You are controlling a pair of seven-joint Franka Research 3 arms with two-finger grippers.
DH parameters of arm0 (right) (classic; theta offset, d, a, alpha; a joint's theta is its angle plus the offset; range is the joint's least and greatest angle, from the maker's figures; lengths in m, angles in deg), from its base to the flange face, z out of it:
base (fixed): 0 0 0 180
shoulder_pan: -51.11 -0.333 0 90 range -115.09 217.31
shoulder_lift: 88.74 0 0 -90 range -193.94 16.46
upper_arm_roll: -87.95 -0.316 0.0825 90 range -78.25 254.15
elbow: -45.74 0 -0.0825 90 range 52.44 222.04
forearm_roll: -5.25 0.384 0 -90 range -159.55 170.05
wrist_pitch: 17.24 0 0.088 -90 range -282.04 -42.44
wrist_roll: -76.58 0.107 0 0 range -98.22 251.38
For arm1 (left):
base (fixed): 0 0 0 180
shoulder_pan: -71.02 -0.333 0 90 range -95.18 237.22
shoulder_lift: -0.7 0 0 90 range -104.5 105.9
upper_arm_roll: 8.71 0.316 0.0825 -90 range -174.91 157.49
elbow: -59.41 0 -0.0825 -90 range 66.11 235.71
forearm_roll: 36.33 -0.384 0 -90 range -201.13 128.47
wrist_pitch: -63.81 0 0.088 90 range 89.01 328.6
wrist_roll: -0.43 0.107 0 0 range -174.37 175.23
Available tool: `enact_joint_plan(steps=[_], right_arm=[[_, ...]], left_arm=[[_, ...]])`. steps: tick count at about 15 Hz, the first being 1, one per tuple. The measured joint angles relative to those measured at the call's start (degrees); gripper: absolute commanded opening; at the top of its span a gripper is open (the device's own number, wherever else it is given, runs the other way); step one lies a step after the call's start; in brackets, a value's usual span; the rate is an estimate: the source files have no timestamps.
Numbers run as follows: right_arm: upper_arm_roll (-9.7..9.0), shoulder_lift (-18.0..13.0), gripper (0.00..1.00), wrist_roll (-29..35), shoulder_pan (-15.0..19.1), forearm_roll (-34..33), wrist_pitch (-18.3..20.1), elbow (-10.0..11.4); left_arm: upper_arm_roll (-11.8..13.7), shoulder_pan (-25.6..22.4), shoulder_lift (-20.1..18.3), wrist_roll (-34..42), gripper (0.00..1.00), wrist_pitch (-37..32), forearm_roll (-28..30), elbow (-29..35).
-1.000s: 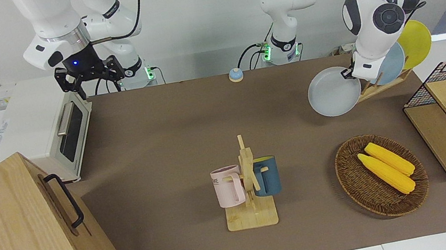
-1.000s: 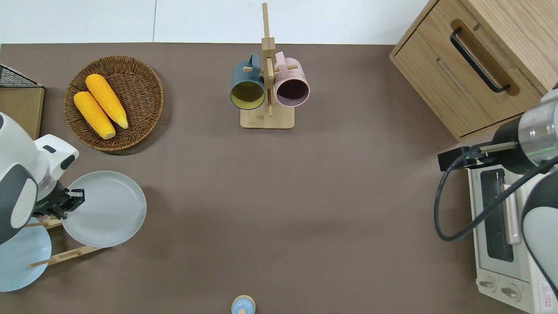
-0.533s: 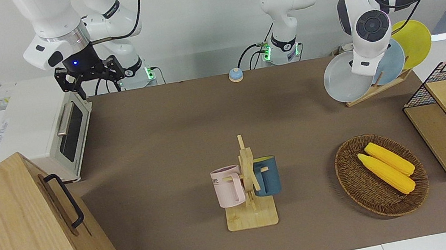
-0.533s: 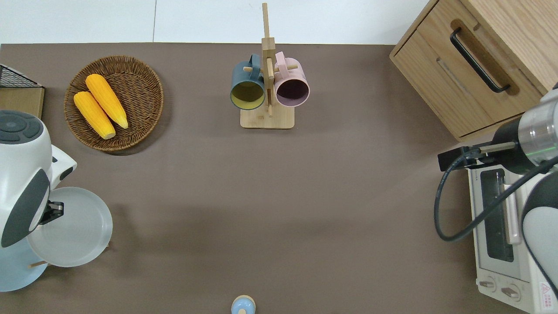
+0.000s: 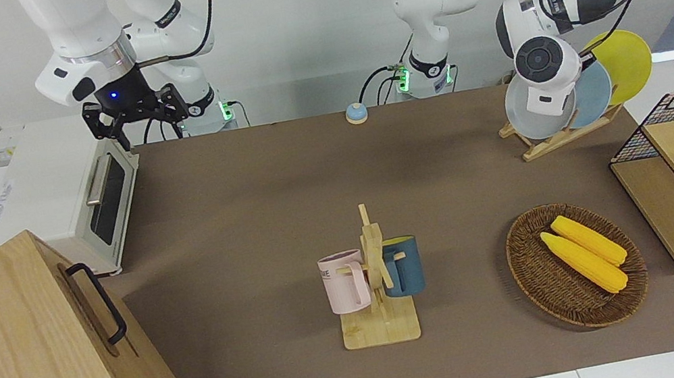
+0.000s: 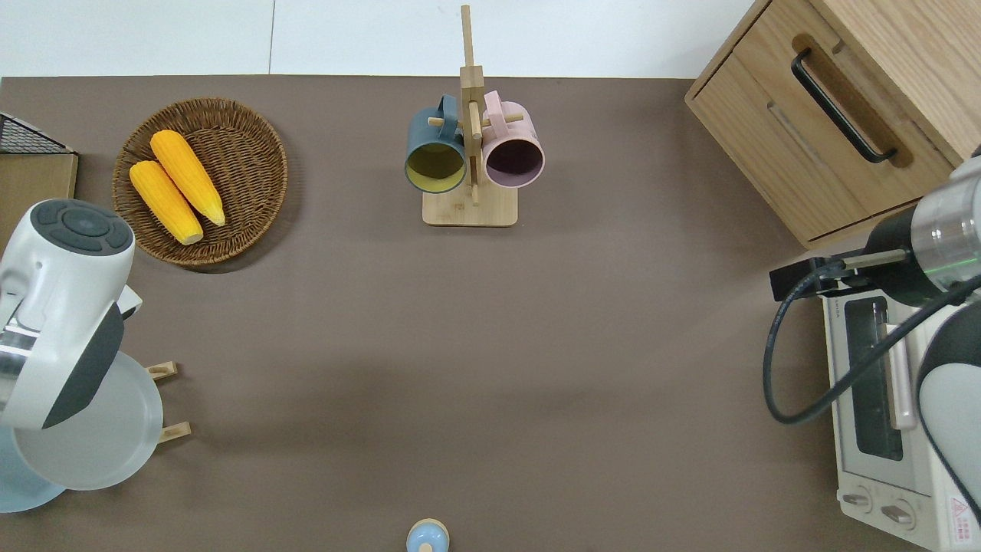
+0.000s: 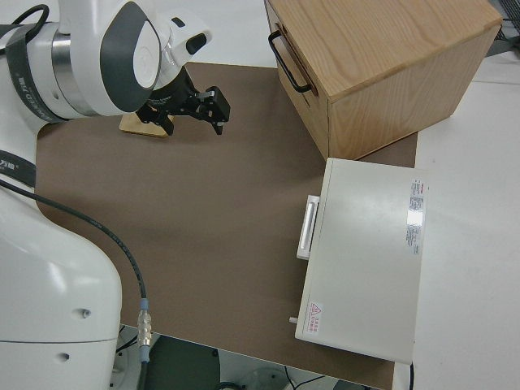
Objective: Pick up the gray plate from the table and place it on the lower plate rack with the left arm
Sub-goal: 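Lower the upright gray plate into the lower slot of the rack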
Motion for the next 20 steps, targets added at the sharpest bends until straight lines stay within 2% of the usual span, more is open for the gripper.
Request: enact_joint_plan(steps=[11,13,14,15,16,17,18,19,20], right_arm=[[0.00,0.0,0.983,0.0,0.0,0.0,0.0,0.0],[0.00,0.0,0.983,0.0,0.0,0.0,0.0,0.0],[0.00,0.0,0.983,0.0,0.0,0.0,0.0,0.0],[0.00,0.0,0.983,0.0,0.0,0.0,0.0,0.0],[0.00,0.0,0.983,0.0,0.0,0.0,0.0,0.0],[0.00,0.0,0.983,0.0,0.0,0.0,0.0,0.0],[0.00,0.0,0.983,0.0,0.0,0.0,0.0,0.0],[0.00,0.0,0.983,0.0,0.0,0.0,0.0,0.0],[0.00,0.0,0.983,0.0,0.0,0.0,0.0,0.0]], left_arm=[[-0.2,1.3,3.2,-7.8,0.00,-0.3,-2.5,2.3],[-0.2,1.4,3.2,-8.3,0.06,-0.3,-2.7,2.3],[-0.2,1.4,3.3,-8.9,0.18,-0.3,-2.7,2.3],[-0.2,1.5,3.4,-9.7,0.22,-0.3,-2.7,2.3],[-0.2,1.5,3.6,-10.1,0.36,-0.3,-2.7,2.3],[-0.2,1.6,3.9,-10.5,0.38,-0.3,-2.7,2.3],[-0.2,1.7,4.0,-10.7,0.52,-0.3,-2.7,2.3],[-0.2,1.7,4.2,-10.8,0.58,-0.3,-2.7,2.3],[-0.2,1.7,4.2,-10.8,0.71,-0.3,-2.7,2.3]])
